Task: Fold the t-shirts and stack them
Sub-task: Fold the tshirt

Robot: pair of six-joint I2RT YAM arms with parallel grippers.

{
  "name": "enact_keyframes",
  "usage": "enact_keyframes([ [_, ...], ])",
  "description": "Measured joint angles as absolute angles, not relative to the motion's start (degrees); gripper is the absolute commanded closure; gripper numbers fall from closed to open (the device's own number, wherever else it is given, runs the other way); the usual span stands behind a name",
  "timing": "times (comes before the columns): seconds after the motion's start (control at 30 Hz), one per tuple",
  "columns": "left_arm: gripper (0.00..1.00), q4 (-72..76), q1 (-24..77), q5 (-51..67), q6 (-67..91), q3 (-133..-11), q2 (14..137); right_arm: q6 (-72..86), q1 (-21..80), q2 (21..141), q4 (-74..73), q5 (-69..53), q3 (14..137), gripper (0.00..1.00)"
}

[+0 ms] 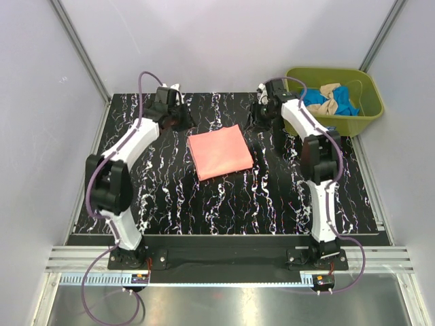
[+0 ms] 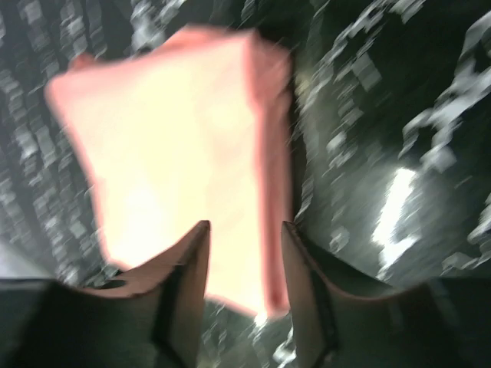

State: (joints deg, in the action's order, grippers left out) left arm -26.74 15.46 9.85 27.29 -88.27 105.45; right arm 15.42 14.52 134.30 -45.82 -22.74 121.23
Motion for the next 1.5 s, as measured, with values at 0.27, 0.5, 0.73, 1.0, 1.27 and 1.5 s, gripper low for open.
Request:
enact_keyframes([
  [0.27,0.93,-11.8,20.5,21.5,38.0,-68.4,97.9,25.0,18.1,120.0,-33.4,-39.0,97.5,1.00],
  [0.5,0.94,-7.6,20.1,26.0,41.7,-61.9,106.6,30.7,21.9,124.3,-24.2,-47.9,92.1,1.00],
  [0.73,0.96,-4.3,19.8,27.0,42.0,-58.9,106.7,26.5,22.7,129.3,-26.5,-52.1,93.0,1.00],
  [1.0,0.95,-4.6,19.2,27.0,39.2,-58.5,107.1,21.3,18.0,130.3,-29.0,-52.7,90.8,1.00],
  [1.27,0.63,-11.5,19.9,26.6,35.8,-61.8,105.1,16.9,15.8,128.8,-34.3,-49.9,89.7,1.00],
  [1.5,0.75,-8.2,22.3,28.8,40.5,-65.3,100.8,19.3,21.1,124.6,-32.8,-50.7,89.8,1.00],
])
